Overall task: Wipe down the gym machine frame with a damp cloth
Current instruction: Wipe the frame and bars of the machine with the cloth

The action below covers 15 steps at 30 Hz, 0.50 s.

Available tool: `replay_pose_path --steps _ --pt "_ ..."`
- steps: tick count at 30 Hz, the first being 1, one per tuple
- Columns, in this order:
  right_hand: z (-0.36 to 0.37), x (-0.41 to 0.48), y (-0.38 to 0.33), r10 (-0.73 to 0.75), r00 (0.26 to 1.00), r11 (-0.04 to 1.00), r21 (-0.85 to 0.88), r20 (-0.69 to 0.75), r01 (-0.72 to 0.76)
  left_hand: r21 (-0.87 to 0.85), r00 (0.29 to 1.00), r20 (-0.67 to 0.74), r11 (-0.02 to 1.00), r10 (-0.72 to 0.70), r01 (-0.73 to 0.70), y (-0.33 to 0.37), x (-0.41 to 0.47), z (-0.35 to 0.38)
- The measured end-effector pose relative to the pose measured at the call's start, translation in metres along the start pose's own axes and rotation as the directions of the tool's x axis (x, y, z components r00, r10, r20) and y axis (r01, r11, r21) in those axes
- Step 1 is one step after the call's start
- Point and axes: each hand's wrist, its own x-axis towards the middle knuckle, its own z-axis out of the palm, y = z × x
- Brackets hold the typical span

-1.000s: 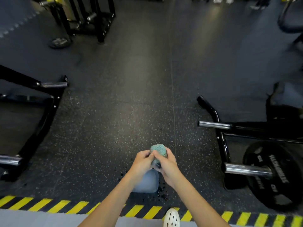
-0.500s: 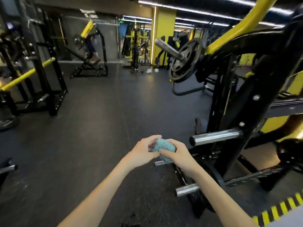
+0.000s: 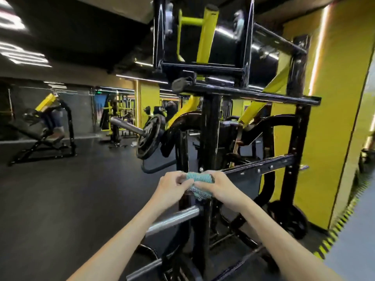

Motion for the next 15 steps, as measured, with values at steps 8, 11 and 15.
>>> replay_pose_path --steps 8,11,15 --pt "-0.089 0.039 -0.006 0.061 0.983 0.896 0.443 -0.172 0.022 -0.267 0.99 -0.12 0.963 -0.07 0.036 0.059 0.085 0.056" --pt "-0.107 0.065 0.001 0.031 0.966 0.88 0.465 -0.256 0.096 -0.264 0.991 -0.134 0.964 -0.03 -0.007 0.07 0.111 0.066" --pt "-0.127 0.111 0.004 -0.078 0.951 0.914 0.36 -0.298 0.187 -0.051 0.967 -0.225 0.99 0.116 -0.131 0.073 0.15 0.068"
